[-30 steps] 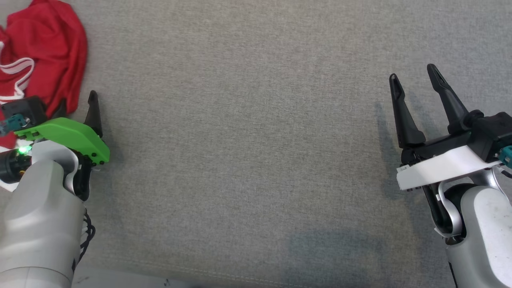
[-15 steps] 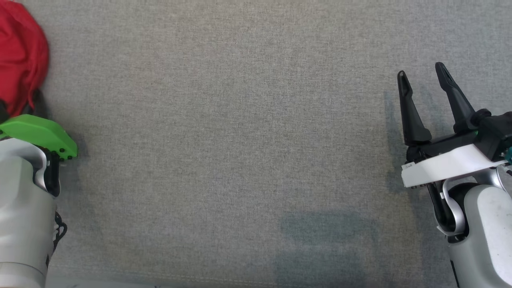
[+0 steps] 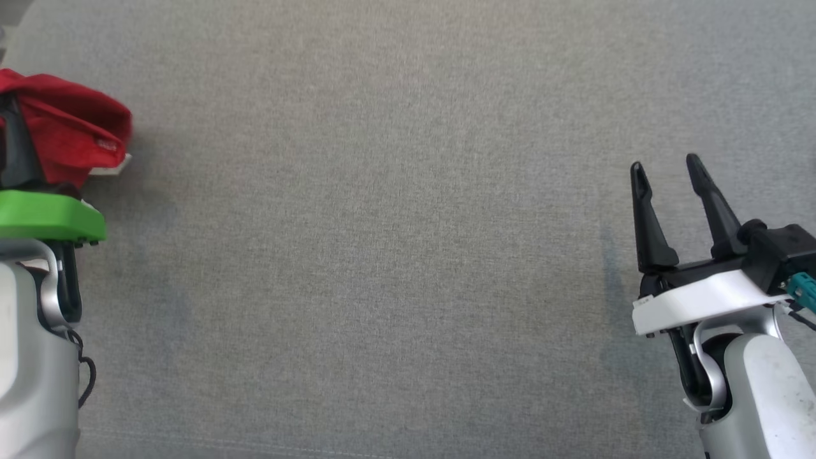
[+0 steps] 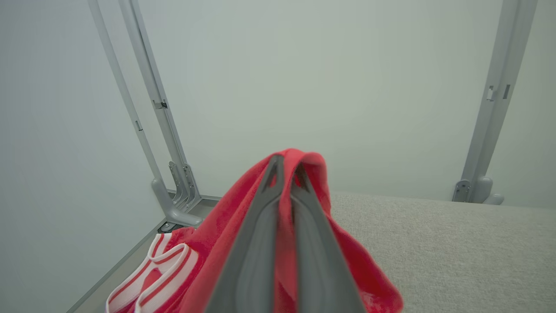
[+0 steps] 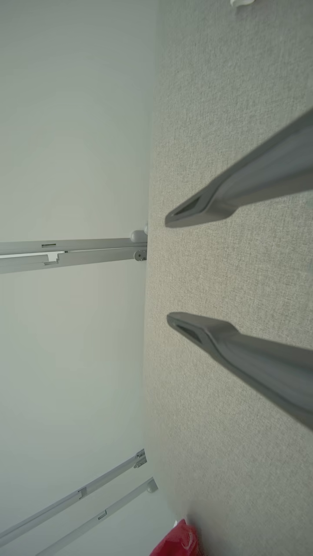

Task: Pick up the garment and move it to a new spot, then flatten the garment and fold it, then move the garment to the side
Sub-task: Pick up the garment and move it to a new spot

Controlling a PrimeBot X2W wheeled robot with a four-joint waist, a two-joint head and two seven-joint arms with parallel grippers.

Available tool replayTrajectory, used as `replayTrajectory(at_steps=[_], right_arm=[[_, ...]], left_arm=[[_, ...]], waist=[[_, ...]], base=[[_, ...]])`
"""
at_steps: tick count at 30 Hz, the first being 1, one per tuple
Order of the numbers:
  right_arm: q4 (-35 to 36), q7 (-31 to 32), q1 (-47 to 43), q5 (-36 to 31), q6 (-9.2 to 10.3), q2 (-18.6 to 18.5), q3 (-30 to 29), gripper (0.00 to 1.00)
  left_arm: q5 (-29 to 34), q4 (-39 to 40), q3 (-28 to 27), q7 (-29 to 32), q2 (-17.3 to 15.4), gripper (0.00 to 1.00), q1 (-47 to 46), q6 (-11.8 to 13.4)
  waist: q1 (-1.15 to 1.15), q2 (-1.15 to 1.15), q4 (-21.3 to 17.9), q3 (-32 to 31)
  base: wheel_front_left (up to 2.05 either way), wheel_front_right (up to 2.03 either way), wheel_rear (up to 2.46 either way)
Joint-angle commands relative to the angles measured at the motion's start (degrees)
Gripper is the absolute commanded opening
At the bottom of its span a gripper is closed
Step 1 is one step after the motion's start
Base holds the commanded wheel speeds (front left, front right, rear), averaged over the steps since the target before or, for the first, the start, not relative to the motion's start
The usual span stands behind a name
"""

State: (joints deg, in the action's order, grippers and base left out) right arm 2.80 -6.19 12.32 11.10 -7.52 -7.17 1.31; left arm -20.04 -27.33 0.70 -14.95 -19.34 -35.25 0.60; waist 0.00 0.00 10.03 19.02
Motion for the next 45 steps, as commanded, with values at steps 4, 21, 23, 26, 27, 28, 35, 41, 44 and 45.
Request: replayTrajectory(at_steps=[4, 21, 23, 26, 27, 28, 35, 41, 44, 45], right_arm=[[-0.60, -0.81, -2.43, 0.54, 0.06, 0.96, -0.24, 1.00], [0.40, -1.41, -2.58, 1.37, 0.06, 3.03, 0.52, 1.00], [0.22, -1.78, -2.32, 1.71, 0.06, 3.27, 0.90, 1.00], [-0.47, -2.70, -1.94, 2.39, 0.06, 3.61, 1.62, 1.00], [-0.73, -3.16, -1.89, 2.58, 0.06, 3.73, 1.60, 1.00], [-1.03, -3.53, -1.80, 2.90, 0.06, 3.81, 1.71, 1.00], [-3.45, -5.73, -1.10, 4.54, 0.06, 4.20, 2.69, 1.00], [-5.48, -7.43, -0.45, 6.72, 0.06, 4.26, 3.79, 1.00], [-6.57, -8.11, 0.10, 7.83, 0.06, 4.30, 4.30, 1.00], [-7.00, -8.23, 0.29, 8.16, 0.06, 4.28, 4.47, 1.00]], left_arm=[[2.48, 10.79, -1.33, -0.17, 0.90, 0.00, 6.56, 1.63], [5.04, 34.96, 4.57, 5.68, 3.19, 0.00, 15.62, 3.42], [5.27, 34.81, 6.40, 6.53, 3.51, 0.00, 14.12, 2.62], [5.90, 34.02, 9.56, 7.89, 4.13, 0.00, 11.78, 1.09], [6.16, 33.67, 10.86, 8.30, 4.48, 0.00, 10.86, 0.35], [6.44, 33.30, 12.22, 8.75, 4.78, 0.00, 9.89, -0.39], [7.36, 29.12, 19.32, 11.52, 7.41, 0.00, 5.24, -3.92], [7.01, 23.29, 26.42, 14.06, 10.19, 0.00, 3.32, -6.28], [6.55, 19.18, 29.59, 15.17, 10.74, 0.00, 3.12, -7.05], [6.32, 17.76, 30.68, 15.32, 11.14, 0.00, 3.10, -7.15]], waist=[[0.00, 0.00, -2.49, -6.95], [0.00, 0.00, -14.31, -6.34], [0.00, 0.00, -17.02, -5.19], [0.00, 0.00, -21.34, -3.34], [0.00, 0.00, -22.65, -2.74], [0.00, 0.00, -23.96, -2.08], [0.00, 0.00, -30.93, 1.04], [0.00, 0.00, -34.70, 3.56], [0.00, 0.00, -35.18, 4.73], [0.00, 0.00, -35.13, 5.12]], base=[[0.00, 0.00, 0.00], [0.00, 0.00, 0.00], [0.00, 0.00, 0.00], [0.00, 0.00, 0.00], [0.00, 0.00, 0.00], [0.00, 0.00, 0.00], [0.00, 0.00, 0.00], [0.00, 0.00, 0.00], [0.00, 0.00, 0.00], [0.00, 0.00, 0.00]])
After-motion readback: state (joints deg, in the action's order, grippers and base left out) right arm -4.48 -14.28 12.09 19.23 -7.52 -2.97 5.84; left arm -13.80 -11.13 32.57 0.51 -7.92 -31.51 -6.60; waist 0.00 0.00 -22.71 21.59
